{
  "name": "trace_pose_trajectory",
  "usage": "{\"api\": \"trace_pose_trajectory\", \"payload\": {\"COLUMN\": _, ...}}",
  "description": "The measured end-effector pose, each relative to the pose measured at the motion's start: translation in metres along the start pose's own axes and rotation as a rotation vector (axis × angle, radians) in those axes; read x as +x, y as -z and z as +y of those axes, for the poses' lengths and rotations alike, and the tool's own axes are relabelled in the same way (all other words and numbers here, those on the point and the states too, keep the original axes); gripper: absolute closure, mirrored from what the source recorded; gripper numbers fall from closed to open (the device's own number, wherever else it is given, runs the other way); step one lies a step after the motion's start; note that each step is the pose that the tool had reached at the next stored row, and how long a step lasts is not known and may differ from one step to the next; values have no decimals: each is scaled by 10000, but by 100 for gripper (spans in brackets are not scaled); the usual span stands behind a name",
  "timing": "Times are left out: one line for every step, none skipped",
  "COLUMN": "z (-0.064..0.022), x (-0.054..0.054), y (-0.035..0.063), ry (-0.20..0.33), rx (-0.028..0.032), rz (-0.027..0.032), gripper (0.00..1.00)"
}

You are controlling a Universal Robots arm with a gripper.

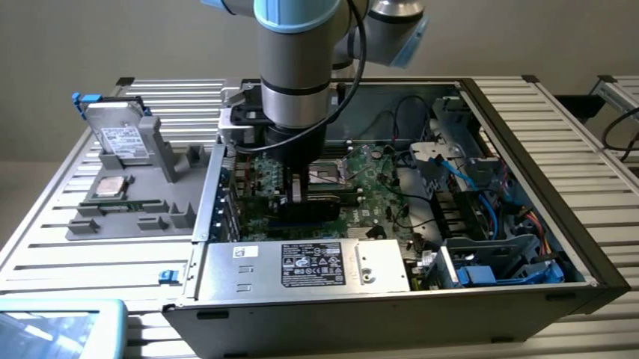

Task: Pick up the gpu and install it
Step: 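Insert the gpu into the slot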

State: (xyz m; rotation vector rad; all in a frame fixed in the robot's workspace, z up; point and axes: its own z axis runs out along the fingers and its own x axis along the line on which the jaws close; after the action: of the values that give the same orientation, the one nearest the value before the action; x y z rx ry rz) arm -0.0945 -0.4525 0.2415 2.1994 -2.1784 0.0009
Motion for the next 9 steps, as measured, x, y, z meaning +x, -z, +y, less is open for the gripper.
{"api": "trace_pose_trajectory", "payload": {"z": 0, "x": 4, "y": -1, "ry": 7, "rx": -4, "rz": -1, "gripper": 72}}
{"api": "trace_pose_trajectory", "payload": {"z": 0, "x": 3, "y": -1, "ry": 8, "rx": -7, "rz": 0, "gripper": 72}}
{"api": "trace_pose_trajectory", "payload": {"z": 0, "x": 4, "y": 0, "ry": 8, "rx": -11, "rz": 1, "gripper": 72}}
{"api": "trace_pose_trajectory", "payload": {"z": 0, "x": 4, "y": 0, "ry": 9, "rx": -23, "rz": 3, "gripper": 72}}
{"api": "trace_pose_trajectory", "payload": {"z": 0, "x": 4, "y": 1, "ry": 10, "rx": -30, "rz": 3, "gripper": 72}}
{"api": "trace_pose_trajectory", "payload": {"z": 0, "x": 4, "y": 1, "ry": 9, "rx": -32, "rz": 3, "gripper": 72}}
{"api": "trace_pose_trajectory", "payload": {"z": 0, "x": 4, "y": 1, "ry": 9, "rx": -34, "rz": 3, "gripper": 72}}
{"api": "trace_pose_trajectory", "payload": {"z": 0, "x": 4, "y": 1, "ry": 9, "rx": -35, "rz": 3, "gripper": 72}}
{"api": "trace_pose_trajectory", "payload": {"z": 1, "x": 4, "y": 1, "ry": 9, "rx": -34, "rz": 3, "gripper": 72}}
